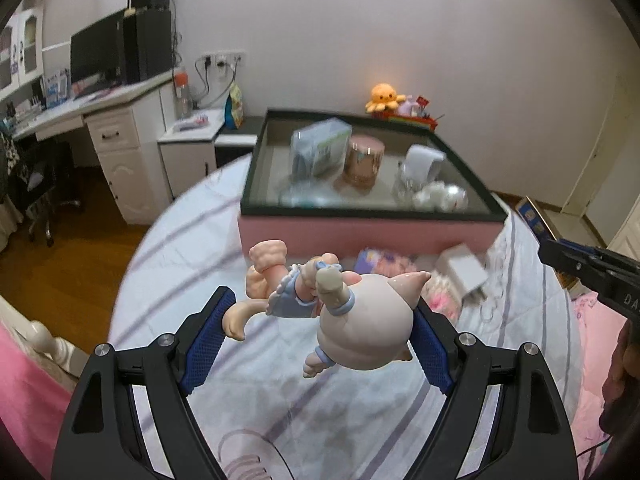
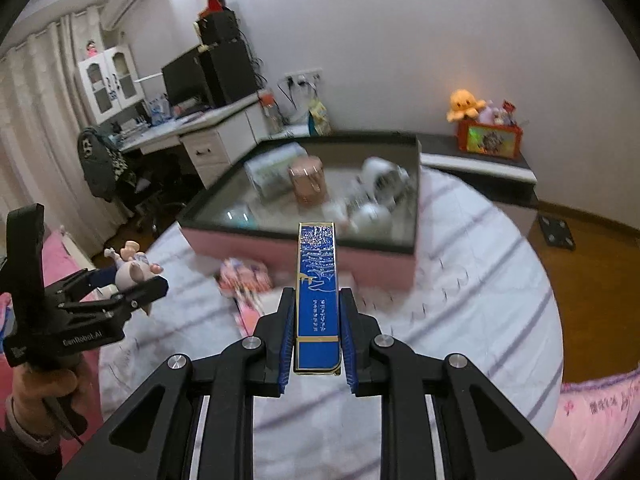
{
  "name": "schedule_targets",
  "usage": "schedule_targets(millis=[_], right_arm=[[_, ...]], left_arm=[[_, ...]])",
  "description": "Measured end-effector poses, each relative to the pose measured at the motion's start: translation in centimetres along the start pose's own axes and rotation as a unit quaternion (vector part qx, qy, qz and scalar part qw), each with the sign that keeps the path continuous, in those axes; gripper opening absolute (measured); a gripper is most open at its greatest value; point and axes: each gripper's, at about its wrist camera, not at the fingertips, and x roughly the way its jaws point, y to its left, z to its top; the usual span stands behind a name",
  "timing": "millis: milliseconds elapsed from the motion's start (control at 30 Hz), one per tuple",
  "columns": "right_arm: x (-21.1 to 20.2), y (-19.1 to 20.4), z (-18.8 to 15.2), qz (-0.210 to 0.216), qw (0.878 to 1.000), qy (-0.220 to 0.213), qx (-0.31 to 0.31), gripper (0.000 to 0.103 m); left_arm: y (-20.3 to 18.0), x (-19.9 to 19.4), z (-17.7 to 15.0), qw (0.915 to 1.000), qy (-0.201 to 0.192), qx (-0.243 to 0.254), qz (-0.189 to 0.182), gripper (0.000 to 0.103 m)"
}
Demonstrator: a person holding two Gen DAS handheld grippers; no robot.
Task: Organize rigid objects
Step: 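Lower the pig doll and blue box into the pink box and open both tools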
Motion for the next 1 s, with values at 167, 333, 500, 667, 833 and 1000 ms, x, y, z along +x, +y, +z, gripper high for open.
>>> schedule_targets(millis=[167, 333, 500, 667, 833, 1000], right_arm=[[1.0, 0.8, 3.5, 0.005, 1.0, -0.021, -0.017, 0.021], [4.2, 0.2, 7.0, 0.001, 1.0, -0.022, -0.018, 0.021], [7.5, -1.0, 8.6, -0.001, 1.0, -0.005, -0.006, 0.021], [10.7, -2.2, 9.1, -0.009, 1.0, 0.016, 0.004, 0.021], [12.3, -3.0, 9.1, -0.025, 0.999, 0.026, 0.01, 0.022], [11.3, -3.3, 8.5, -0.041, 0.999, 0.005, 0.021, 0.091]], left_arm=[[-0.3, 0.0, 3.8, 0.9993, -0.033, 0.014, 0.006, 0.084], [-0.7, 2.2, 7.6, 0.9987, -0.045, 0.022, 0.006, 0.084], [-1.1, 6.0, 10.6, 0.9988, -0.04, 0.028, 0.005, 0.084], [-1.6, 9.6, 11.8, 0.9992, -0.022, 0.035, 0.002, 0.084], [-1.7, 12.2, 11.9, 0.9994, 0.001, 0.031, 0.013, 0.086], [-1.6, 10.6, 11.6, 0.9986, -0.026, 0.029, 0.035, 0.103]])
